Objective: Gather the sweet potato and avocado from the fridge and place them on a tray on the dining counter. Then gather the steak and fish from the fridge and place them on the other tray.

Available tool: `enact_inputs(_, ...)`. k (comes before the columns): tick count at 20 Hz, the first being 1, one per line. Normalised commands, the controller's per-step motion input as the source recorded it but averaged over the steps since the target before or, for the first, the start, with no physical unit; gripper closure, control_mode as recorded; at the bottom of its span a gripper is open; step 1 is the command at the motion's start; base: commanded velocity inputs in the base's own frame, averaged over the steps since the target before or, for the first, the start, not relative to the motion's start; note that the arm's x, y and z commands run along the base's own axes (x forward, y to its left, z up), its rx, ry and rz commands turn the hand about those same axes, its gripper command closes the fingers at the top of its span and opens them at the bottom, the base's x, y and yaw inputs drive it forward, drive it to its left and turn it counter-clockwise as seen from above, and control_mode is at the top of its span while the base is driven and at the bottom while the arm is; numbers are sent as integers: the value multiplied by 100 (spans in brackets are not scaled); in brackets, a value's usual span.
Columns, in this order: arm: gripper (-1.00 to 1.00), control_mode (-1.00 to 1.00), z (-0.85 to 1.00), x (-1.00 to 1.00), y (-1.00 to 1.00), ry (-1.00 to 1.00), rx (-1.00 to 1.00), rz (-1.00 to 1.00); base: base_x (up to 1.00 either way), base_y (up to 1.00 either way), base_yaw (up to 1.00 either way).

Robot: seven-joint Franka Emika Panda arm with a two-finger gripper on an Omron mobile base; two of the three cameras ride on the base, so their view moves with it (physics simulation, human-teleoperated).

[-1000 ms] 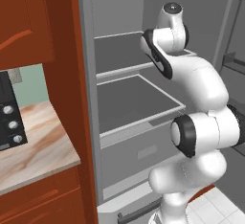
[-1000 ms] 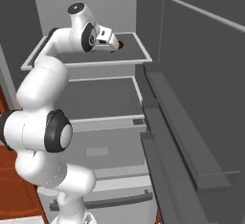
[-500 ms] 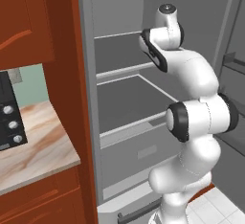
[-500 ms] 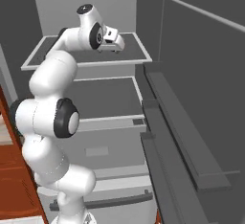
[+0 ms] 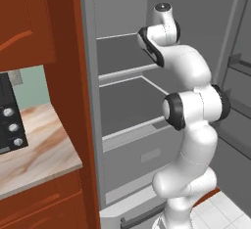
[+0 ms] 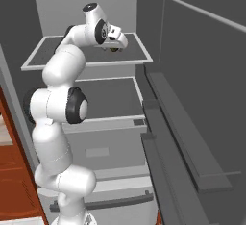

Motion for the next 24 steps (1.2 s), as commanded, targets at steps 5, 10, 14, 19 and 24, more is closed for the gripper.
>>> enact_inputs(5, -100, -100, -8, 35, -6, 1, 0, -2, 0, 0, 0)
enact_inputs(10, -100, -100, -9, 33, -12, 1, 0, 0, 0, 0, 0)
enact_inputs(14, 100, -100, -33, 4, -3, 1, -1, 0, 0, 0, 0)
enact_inputs(19, 100, -100, -35, -9, 0, 0, 0, 0, 0, 0, 0)
enact_inputs(24, 100, -100, -23, -78, 0, -17, 0, 0, 0, 0, 0)
